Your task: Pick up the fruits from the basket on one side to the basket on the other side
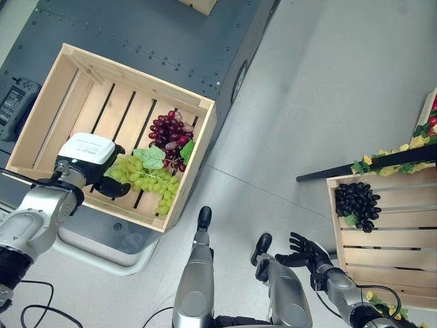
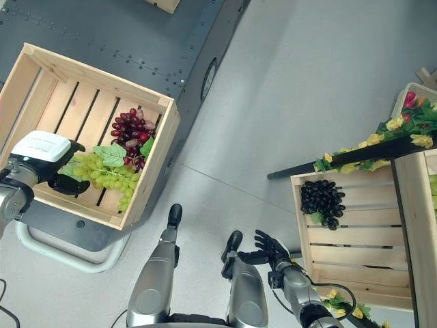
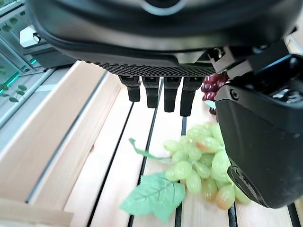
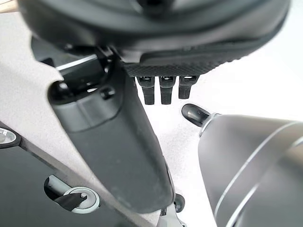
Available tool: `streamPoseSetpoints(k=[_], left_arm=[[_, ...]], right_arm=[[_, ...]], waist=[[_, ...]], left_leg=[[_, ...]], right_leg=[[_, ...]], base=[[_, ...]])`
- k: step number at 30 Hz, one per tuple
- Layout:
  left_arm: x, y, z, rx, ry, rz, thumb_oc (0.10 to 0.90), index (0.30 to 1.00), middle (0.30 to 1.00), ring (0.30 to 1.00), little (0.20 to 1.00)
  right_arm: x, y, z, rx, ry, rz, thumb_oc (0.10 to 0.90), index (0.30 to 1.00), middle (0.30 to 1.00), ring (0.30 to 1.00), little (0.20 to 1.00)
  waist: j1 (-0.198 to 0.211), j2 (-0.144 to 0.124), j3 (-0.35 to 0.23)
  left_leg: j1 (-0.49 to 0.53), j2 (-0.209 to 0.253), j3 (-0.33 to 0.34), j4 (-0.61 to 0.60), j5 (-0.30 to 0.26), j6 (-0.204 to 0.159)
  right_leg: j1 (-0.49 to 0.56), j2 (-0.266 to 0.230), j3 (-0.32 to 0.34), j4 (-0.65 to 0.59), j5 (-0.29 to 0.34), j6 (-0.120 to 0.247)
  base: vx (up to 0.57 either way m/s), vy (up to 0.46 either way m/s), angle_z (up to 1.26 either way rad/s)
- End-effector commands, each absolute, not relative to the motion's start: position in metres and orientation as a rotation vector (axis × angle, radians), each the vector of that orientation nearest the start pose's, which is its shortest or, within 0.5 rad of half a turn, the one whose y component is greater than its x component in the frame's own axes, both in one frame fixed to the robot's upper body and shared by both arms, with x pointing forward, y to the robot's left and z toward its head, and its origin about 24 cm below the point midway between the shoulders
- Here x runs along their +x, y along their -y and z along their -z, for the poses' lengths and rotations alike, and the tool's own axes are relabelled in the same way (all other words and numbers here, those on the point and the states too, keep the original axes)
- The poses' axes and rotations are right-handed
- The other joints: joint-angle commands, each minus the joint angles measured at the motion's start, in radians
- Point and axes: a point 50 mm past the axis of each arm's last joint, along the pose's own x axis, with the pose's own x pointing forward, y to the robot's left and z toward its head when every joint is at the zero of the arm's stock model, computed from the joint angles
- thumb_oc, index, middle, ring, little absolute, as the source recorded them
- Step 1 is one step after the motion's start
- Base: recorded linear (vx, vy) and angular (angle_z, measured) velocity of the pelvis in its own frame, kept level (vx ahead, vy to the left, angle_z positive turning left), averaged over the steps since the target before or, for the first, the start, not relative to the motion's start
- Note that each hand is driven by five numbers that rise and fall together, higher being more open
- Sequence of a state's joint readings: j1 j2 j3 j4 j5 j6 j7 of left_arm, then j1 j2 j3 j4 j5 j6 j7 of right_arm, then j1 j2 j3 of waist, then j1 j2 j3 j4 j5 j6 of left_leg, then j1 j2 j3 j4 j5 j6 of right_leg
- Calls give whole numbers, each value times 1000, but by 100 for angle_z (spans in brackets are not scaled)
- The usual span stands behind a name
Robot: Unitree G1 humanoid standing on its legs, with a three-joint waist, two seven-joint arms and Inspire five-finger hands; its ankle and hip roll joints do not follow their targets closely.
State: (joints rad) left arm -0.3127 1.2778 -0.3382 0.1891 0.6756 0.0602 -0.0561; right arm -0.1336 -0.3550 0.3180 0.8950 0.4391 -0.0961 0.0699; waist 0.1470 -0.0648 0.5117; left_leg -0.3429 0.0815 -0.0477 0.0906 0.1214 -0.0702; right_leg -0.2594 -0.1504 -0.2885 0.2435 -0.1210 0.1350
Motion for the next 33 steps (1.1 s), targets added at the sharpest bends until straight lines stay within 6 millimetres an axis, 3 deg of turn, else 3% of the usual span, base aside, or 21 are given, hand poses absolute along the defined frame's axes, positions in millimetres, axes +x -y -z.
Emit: streamPoseSetpoints(k=[1, 8, 12, 19, 30, 33], left_arm=[[288, -333, -229, 2088, -54, -110, 800, 900, 900, 900, 900], [295, -333, -234, 2077, -50, -199, 800, 900, 900, 900, 900], [302, -340, -213, 2020, -82, -216, 800, 900, 900, 900, 900], [307, -344, -180, 1999, -134, -204, 800, 900, 900, 900, 900], [311, -345, -159, 1986, -238, -126, 800, 900, 900, 900, 900], [313, -341, -163, 1985, -228, -116, 800, 900, 900, 900, 900]], right_arm=[[198, 253, 94, -65, -687, 11, 800, 900, 900, 900, 900], [198, 246, 96, -58, -693, -17, 800, 900, 900, 900, 900], [199, 241, 98, -65, -694, -42, 800, 900, 900, 900, 900], [206, 237, 95, -79, -686, -50, 800, 900, 900, 900, 900], [211, 236, 92, -110, -687, -60, 800, 900, 900, 900, 900], [212, 238, 91, -119, -686, -56, 800, 900, 900, 900, 900]], waist=[[-9, 17, -5], [-20, -12, -9], [-26, -24, -9], [-35, -27, -8], [-51, -22, -4], [-54, -18, -3]], left_leg=[[26, -125, 66, 64, -127, 55], [33, -115, 69, 66, -133, 55], [42, -108, 73, 63, -131, 54], [44, -104, 79, 59, -127, 54], [37, -102, 89, 70, -125, 51], [40, -103, 92, 64, -123, 52]], right_leg=[[-15, 63, -35, -53, 106, -30], [-8, 74, -29, -59, 111, -27], [-3, 83, -20, -63, 113, -30], [-10, 88, -11, -61, 111, -34], [-21, 87, -1, -48, 104, -38], [-19, 86, -2, -52, 105, -37]], base=[[0, 0, 0], [12, -34, 3], [12, -3, 6], [-1, 5, 1], [-1, 13, -2], [0, 0, 0]])
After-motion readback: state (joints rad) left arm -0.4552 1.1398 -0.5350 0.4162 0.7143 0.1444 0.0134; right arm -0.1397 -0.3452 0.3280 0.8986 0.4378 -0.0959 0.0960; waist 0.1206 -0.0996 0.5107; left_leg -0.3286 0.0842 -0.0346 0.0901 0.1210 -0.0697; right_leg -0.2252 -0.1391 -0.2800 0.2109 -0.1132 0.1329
